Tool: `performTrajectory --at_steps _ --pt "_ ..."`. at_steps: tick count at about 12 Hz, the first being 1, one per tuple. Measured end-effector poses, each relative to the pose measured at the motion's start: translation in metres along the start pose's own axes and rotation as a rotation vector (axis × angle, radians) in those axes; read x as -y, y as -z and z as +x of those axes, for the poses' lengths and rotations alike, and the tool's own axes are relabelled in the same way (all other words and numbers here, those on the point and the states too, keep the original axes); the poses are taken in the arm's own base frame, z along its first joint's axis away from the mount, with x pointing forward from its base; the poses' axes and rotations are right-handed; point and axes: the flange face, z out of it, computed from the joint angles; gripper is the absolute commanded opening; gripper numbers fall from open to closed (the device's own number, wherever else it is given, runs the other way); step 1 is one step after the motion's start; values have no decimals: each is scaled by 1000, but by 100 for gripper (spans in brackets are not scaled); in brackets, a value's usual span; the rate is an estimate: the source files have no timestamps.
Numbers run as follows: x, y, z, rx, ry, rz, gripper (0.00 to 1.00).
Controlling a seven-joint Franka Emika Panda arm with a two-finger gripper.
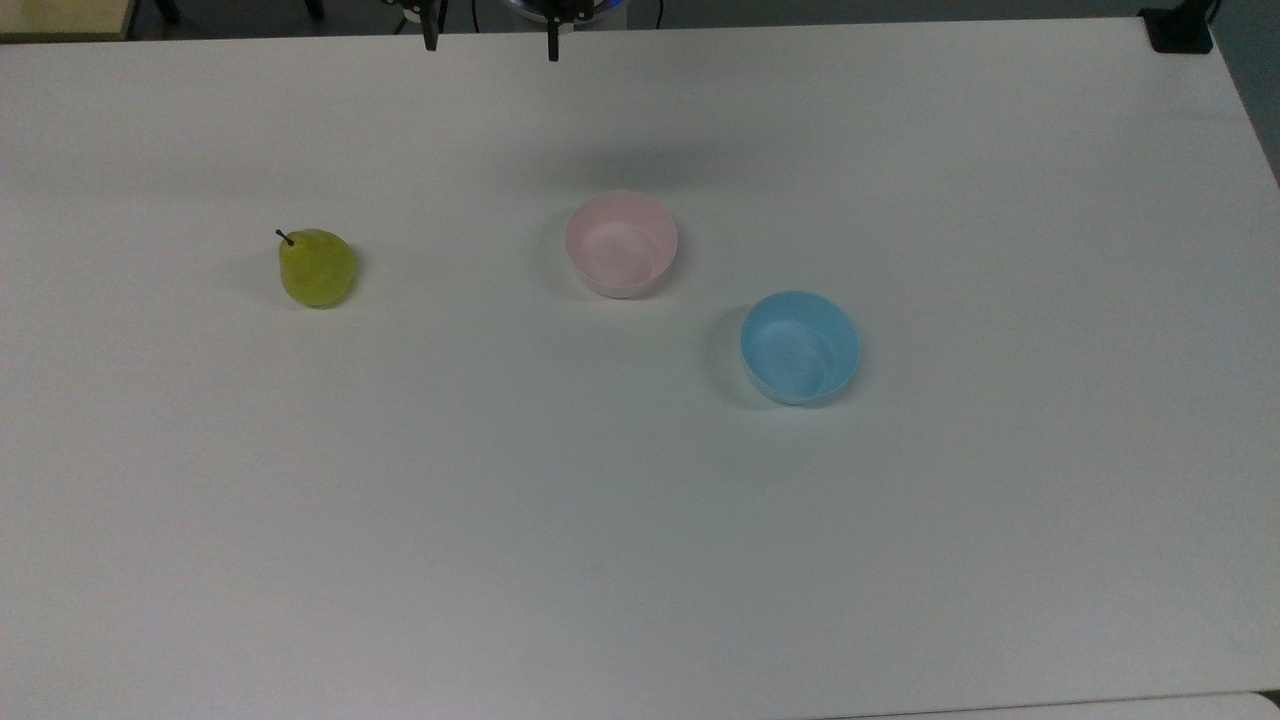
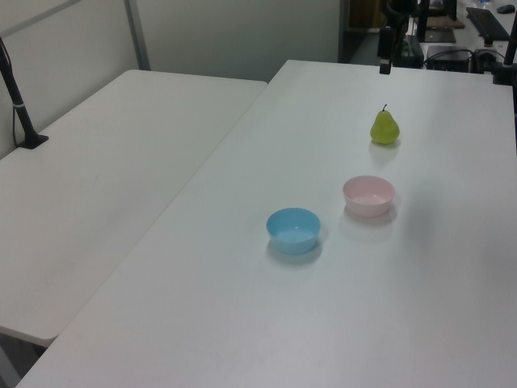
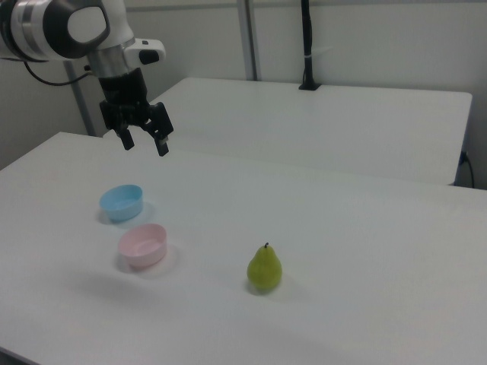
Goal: Place the pear in the bowl
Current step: 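Move the open gripper toward the green pear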
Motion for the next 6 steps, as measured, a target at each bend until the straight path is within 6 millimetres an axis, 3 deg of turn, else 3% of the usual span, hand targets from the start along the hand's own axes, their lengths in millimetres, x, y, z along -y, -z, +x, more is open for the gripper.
performTrajectory --at_steps 6 --pt "-4 -7 3 12 -8 -2 100"
